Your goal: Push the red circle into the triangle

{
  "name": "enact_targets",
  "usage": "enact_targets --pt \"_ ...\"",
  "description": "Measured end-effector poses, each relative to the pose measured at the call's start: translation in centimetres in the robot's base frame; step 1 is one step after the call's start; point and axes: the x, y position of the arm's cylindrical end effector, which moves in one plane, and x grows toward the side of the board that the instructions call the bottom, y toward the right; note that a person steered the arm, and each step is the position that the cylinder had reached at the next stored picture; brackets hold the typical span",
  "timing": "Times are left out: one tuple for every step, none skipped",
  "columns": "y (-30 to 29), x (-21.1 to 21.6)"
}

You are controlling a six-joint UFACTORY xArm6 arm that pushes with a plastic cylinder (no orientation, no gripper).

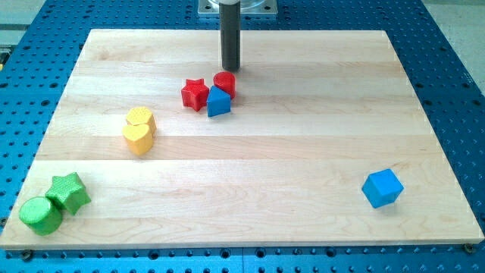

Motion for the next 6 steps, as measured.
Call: enact_targets --pt "4.2 0.7" --pt "4.1 3.1" --pt "1.8 4.9" --pt "0.9 6.3" --pt "2.5 7.2" --pt "8.4 8.8"
